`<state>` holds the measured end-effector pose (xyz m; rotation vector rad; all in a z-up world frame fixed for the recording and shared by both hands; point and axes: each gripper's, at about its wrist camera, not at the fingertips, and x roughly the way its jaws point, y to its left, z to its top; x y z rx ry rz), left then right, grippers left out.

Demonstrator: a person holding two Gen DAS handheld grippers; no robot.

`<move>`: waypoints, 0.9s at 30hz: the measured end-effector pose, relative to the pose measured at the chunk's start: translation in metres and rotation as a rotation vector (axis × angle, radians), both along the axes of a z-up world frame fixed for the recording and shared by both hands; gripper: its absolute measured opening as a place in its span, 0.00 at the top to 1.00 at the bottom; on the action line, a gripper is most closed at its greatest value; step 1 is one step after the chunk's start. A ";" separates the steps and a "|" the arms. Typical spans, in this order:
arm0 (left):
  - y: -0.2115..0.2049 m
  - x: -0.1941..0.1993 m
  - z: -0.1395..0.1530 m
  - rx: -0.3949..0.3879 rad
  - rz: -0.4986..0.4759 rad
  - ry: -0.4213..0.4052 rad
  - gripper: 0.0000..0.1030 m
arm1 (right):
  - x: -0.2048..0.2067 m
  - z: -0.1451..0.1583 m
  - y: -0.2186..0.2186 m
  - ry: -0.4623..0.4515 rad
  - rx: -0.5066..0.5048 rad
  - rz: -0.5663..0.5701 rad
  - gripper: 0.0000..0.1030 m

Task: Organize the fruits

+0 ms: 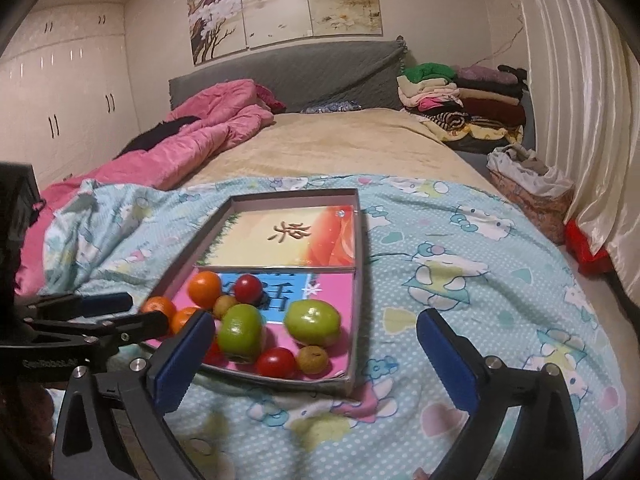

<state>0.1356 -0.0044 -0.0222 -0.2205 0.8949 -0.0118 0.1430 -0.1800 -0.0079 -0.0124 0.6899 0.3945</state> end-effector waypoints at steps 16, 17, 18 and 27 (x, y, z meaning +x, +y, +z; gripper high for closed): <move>0.001 -0.070 -0.006 -0.011 0.082 0.059 0.31 | -0.058 0.003 0.010 0.115 -0.060 0.026 0.01; 0.001 -0.072 -0.009 -0.009 0.082 0.069 0.31 | -0.058 0.001 0.009 0.121 -0.065 0.021 0.01; 0.000 -0.072 -0.010 -0.012 0.081 0.075 0.31 | -0.059 0.000 0.008 0.124 -0.068 0.016 0.01; -0.007 -0.078 -0.010 0.014 0.076 0.067 0.31 | -0.066 0.003 0.002 0.099 -0.040 0.008 0.01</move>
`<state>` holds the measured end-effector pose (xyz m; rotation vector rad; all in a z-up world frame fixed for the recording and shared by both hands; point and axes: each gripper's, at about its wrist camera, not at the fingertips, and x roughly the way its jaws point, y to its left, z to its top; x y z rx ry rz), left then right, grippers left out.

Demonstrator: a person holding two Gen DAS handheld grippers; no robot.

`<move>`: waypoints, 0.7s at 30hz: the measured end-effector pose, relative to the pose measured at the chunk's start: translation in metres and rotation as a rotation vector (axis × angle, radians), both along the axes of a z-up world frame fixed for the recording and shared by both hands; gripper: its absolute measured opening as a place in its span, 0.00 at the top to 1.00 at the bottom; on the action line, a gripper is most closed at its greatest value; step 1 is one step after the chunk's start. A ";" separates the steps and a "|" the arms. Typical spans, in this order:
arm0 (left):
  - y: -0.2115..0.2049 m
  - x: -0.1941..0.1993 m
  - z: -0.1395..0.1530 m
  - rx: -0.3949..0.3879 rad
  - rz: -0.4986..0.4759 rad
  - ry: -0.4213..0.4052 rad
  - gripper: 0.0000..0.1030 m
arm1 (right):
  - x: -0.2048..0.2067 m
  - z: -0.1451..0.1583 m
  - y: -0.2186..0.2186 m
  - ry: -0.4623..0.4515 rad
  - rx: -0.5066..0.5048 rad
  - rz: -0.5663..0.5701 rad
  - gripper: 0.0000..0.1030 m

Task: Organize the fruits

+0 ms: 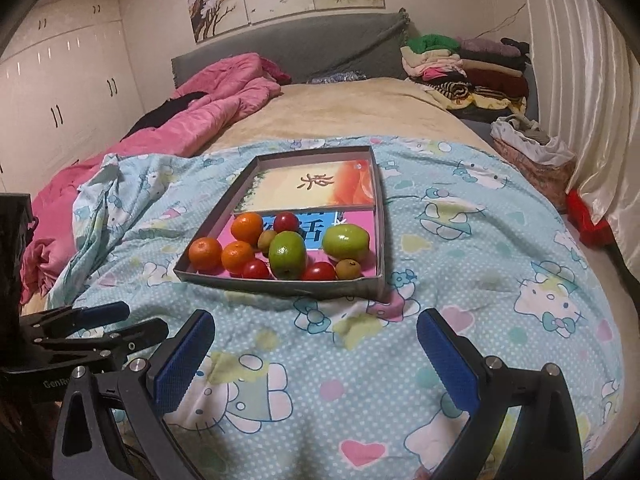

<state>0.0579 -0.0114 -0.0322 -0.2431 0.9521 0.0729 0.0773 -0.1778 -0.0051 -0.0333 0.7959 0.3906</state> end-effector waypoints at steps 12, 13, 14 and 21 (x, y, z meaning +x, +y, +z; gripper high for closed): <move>0.001 0.000 0.003 0.004 0.005 -0.027 0.31 | -0.005 -0.001 0.007 -0.023 -0.007 0.027 0.01; 0.001 0.000 0.003 -0.002 0.003 -0.029 0.31 | -0.005 -0.001 0.007 -0.022 -0.007 0.028 0.01; 0.000 0.000 0.003 -0.002 0.004 -0.031 0.31 | -0.005 -0.002 0.007 -0.020 -0.008 0.027 0.01; -0.001 0.002 0.000 0.007 0.003 -0.015 0.31 | -0.003 -0.005 0.006 -0.007 -0.009 0.020 0.01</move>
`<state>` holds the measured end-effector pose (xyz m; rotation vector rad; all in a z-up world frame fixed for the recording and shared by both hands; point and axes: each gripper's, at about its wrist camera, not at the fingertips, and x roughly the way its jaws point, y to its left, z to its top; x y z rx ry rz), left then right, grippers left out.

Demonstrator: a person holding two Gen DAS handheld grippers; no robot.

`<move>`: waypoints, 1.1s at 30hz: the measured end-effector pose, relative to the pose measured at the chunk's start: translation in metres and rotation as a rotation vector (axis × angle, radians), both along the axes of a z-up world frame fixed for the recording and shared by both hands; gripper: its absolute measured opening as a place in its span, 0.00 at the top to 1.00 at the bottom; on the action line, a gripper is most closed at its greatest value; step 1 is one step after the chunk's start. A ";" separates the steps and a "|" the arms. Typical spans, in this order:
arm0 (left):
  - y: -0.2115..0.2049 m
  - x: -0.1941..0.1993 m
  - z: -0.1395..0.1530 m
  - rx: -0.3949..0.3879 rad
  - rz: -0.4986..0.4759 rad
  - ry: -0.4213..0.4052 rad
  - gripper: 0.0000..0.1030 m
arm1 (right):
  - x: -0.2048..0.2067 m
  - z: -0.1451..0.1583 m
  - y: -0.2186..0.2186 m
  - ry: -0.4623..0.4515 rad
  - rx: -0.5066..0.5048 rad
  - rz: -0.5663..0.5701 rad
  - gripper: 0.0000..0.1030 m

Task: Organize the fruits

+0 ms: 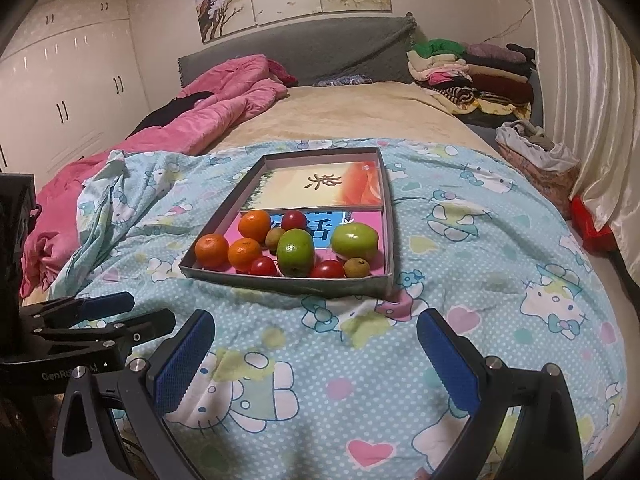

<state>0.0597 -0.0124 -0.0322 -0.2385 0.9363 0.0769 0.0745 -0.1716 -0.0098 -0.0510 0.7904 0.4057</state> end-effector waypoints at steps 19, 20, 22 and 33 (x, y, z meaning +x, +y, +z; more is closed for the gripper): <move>0.001 0.001 -0.001 0.020 0.007 0.002 0.31 | 0.000 -0.001 -0.001 -0.001 -0.003 -0.009 0.01; 0.001 0.001 -0.001 0.020 0.009 -0.001 0.31 | 0.000 -0.001 -0.001 -0.001 -0.002 -0.009 0.01; 0.002 0.000 0.000 0.025 0.013 -0.005 0.31 | 0.000 -0.001 -0.001 -0.001 -0.004 -0.008 0.01; 0.004 0.000 0.001 0.017 0.018 -0.005 0.31 | 0.000 0.000 -0.001 -0.001 -0.003 -0.007 0.01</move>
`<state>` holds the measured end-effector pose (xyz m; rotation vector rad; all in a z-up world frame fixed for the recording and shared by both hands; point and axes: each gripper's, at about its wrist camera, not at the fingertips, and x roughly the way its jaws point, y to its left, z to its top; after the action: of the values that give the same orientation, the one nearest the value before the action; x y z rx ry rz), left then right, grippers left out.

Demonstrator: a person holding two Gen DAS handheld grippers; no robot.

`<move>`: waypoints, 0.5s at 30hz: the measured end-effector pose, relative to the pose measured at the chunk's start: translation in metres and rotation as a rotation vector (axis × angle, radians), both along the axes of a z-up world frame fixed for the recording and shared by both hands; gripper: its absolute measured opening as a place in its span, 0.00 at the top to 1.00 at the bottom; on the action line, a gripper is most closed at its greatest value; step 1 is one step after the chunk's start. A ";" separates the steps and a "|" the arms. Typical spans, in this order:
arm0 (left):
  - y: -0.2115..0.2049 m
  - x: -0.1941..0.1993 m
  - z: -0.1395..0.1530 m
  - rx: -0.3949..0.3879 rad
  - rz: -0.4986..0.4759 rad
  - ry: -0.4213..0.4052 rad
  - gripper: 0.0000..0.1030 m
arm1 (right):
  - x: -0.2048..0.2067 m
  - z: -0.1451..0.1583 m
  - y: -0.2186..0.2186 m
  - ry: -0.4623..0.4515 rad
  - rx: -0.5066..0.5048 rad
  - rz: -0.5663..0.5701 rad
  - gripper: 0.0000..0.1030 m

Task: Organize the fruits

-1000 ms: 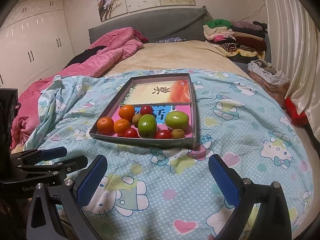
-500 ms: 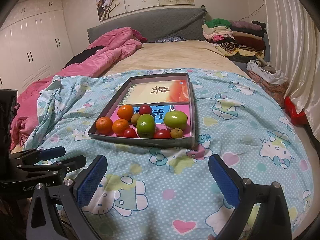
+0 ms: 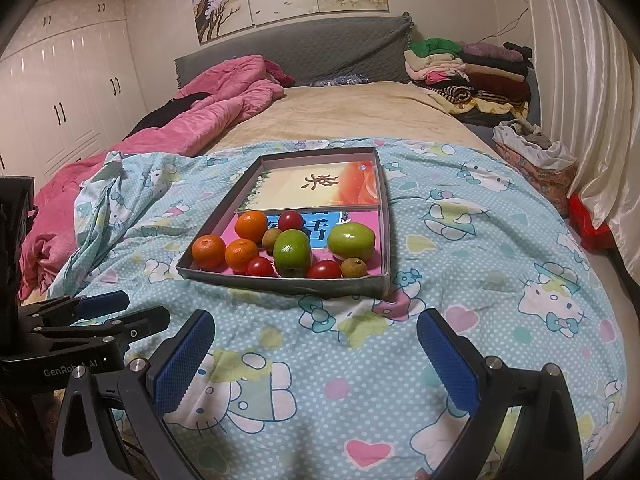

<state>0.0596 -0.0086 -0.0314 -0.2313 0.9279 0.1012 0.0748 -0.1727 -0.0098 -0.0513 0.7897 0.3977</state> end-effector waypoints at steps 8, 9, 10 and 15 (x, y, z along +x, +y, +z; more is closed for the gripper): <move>0.000 0.000 0.000 -0.003 -0.002 0.004 0.31 | 0.000 0.000 0.000 0.000 0.000 -0.001 0.01; 0.000 0.000 0.000 -0.003 -0.002 0.004 0.31 | 0.000 0.000 0.000 0.001 -0.001 -0.001 0.01; 0.000 0.000 -0.001 -0.003 -0.003 0.005 0.31 | 0.000 0.000 0.000 0.000 0.000 -0.001 0.01; -0.003 0.001 -0.001 0.008 -0.005 0.005 0.31 | 0.000 0.000 -0.001 0.001 0.002 -0.007 0.01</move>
<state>0.0603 -0.0111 -0.0323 -0.2216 0.9329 0.1010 0.0750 -0.1737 -0.0094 -0.0462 0.7900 0.3919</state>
